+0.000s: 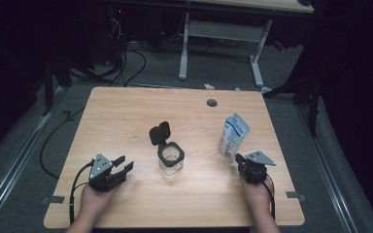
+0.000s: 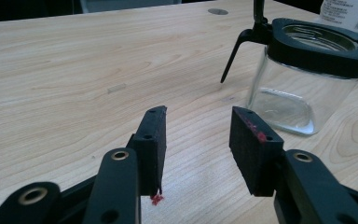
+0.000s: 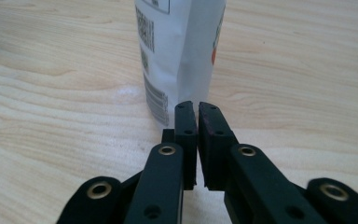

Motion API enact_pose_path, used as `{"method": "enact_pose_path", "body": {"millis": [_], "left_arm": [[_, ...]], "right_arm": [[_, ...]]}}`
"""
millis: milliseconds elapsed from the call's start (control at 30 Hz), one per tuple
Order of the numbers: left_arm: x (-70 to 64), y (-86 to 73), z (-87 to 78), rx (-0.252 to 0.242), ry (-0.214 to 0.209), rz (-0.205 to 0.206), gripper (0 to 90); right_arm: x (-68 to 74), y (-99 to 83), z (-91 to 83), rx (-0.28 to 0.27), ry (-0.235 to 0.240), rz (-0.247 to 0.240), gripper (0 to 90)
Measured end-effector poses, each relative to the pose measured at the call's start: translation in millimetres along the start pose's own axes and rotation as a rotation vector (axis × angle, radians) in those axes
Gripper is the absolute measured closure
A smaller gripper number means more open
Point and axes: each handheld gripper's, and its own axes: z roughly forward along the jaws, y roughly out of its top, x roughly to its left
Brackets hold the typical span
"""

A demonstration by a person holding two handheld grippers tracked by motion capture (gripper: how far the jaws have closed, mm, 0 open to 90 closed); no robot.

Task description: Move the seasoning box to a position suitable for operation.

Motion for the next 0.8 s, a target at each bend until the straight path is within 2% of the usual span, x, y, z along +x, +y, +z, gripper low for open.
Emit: {"method": "enact_pose_path", "body": {"millis": [133, 233, 300, 367, 433, 500, 667, 733, 800], "left_arm": [[1.1, -0.3, -2.6, 0.014, -0.002, -0.004, 55.5], [3.5, 0.2, -4.6, 0.029, -0.002, -0.041, 54.9], [5.5, -0.4, -3.7, 0.033, 0.007, -0.025, 53.9], [7.8, 0.1, -3.4, 0.029, 0.004, -0.026, 52.5], [9.3, 1.0, -5.8, 0.039, -0.003, -0.045, 50.8], [8.5, 4.8, -11.6, 0.037, -0.033, -0.082, 47.5], [8.2, 4.5, -19.6, 0.028, -0.017, -0.041, 44.7], [8.0, 2.0, -22.2, 0.029, -0.005, -0.008, 44.8], [8.1, 1.7, -23.5, 0.024, 0.005, 0.011, 44.8]], "right_arm": [[-0.5, -3.4, -2.9, 0.030, 0.003, 0.019, 81.2], [-2.1, -3.7, -5.8, 0.045, 0.020, 0.050, 76.1], [-1.6, -2.9, -6.5, 0.050, 0.013, 0.059, 73.2], [0.6, -2.1, -5.1, 0.055, 0.013, 0.074, 69.9], [3.0, -0.8, -4.4, 0.045, -0.005, 0.073, 67.0], [3.4, -0.3, -6.0, 0.018, -0.007, 0.078, 65.7], [2.2, 1.8, -14.9, -0.024, 0.011, 0.093, 64.1], [3.8, 5.8, -17.5, -0.032, 0.003, 0.057, 63.9], [3.3, 10.7, -19.6, -0.049, 0.004, 0.049, 63.5]]}}
